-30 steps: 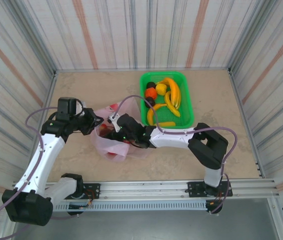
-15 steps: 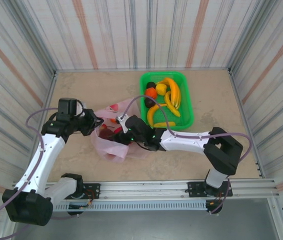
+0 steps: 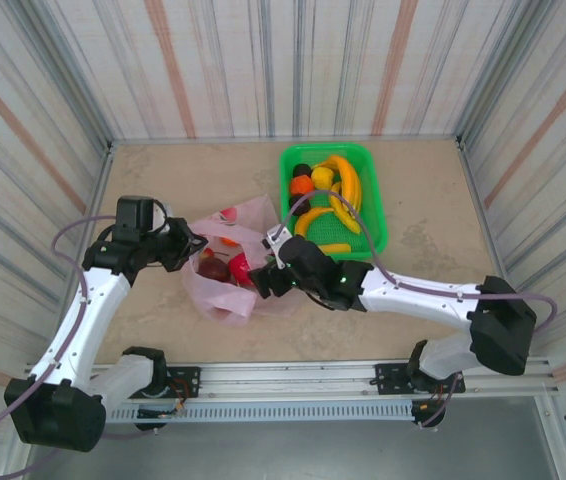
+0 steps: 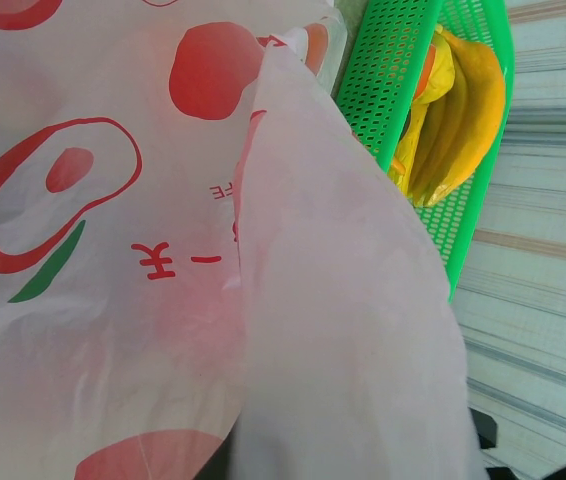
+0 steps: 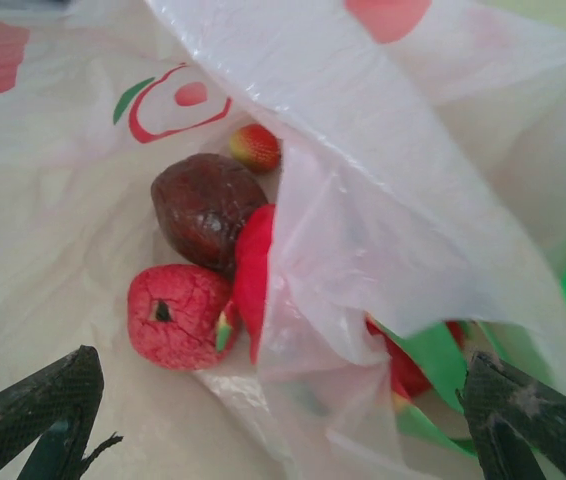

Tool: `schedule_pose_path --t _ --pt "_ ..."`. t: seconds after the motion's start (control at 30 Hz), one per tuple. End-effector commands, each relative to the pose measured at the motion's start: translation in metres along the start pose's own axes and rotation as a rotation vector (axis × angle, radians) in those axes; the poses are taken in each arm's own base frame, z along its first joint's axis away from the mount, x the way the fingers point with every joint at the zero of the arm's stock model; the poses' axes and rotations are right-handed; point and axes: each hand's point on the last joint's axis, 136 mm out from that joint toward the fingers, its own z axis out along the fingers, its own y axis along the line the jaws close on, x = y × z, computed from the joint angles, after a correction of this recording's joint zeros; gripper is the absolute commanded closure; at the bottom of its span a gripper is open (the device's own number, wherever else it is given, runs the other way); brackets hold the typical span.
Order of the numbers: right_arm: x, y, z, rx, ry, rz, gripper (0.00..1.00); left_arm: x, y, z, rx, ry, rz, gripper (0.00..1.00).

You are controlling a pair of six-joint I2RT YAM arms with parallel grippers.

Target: Place the fake fruits into the plastic bag and tie a complex knot

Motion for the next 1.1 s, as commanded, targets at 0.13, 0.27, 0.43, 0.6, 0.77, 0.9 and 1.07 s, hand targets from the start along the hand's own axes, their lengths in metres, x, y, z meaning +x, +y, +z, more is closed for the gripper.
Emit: schedule_pose_path --t 0.13,0.27,0.43,0.6,0.77,0.9,1.07 --pt "-0.012 -0.027 -0.038 0.103 -0.027 0.053 0.05 0.0 0.006 0.002 -0.013 0.007 -0.006 1.0" --pt "-0.023 -0.038 -0.053 0.119 -0.048 0.081 0.05 -0.002 0.003 0.001 -0.003 -0.008 0.023 0.99" --pt "-0.031 -0.063 -0.064 0.148 -0.042 0.127 0.01 -0.005 0.004 -0.002 -0.011 -0.031 0.045 0.99" --pt "-0.036 -0.096 -0.062 0.155 0.012 0.19 0.01 -0.004 0.005 -0.001 -0.016 -0.025 0.04 1.0" --pt "-0.039 -0.127 -0.047 0.192 0.075 0.212 0.01 -0.004 0.005 0.0 -0.015 -0.024 0.039 1.0" --pt "-0.043 -0.15 -0.028 0.224 0.138 0.215 0.01 -0.005 0.004 -0.001 -0.015 -0.024 0.044 1.0" --pt "-0.047 -0.173 -0.006 0.246 0.171 0.224 0.01 -0.006 0.005 -0.002 -0.024 -0.03 0.06 0.99"
